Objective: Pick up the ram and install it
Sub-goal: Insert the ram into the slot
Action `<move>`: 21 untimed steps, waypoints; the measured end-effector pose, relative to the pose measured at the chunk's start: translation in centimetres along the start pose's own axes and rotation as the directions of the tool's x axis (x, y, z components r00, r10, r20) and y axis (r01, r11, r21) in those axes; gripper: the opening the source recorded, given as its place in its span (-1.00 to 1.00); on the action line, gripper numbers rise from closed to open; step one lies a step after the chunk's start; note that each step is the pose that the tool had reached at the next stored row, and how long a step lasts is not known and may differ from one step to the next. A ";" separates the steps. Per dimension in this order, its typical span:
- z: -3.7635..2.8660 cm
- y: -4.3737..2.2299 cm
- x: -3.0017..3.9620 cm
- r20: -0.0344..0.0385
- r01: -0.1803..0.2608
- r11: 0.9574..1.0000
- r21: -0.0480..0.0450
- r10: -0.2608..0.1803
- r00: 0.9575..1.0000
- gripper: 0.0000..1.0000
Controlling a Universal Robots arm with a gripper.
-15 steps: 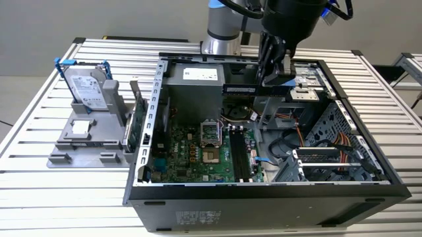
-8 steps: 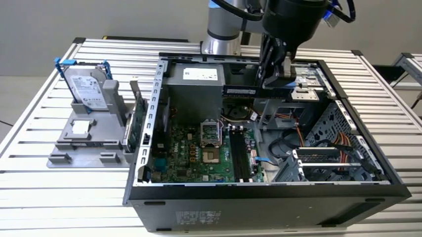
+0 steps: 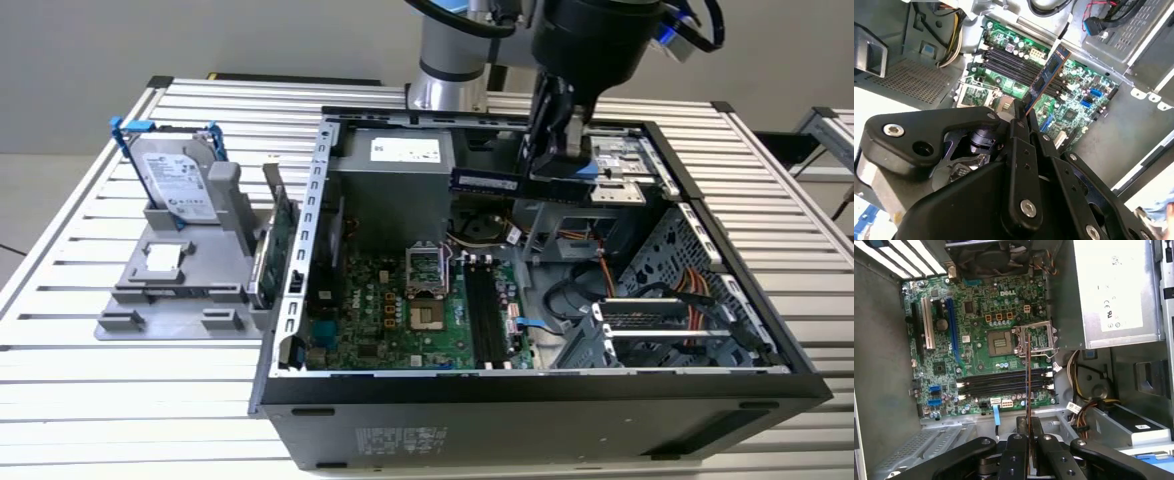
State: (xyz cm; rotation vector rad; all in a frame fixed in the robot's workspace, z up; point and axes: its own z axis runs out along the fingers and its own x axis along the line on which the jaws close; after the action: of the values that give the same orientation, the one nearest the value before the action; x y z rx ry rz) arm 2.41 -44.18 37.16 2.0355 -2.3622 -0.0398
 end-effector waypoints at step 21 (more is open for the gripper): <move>0.00 0.00 0.00 0.005 -0.158 0.987 -0.001 0.158 0.987 -1.00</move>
State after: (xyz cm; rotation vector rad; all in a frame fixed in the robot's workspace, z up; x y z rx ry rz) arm 2.41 -44.18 37.15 1.8423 -2.5182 -0.0425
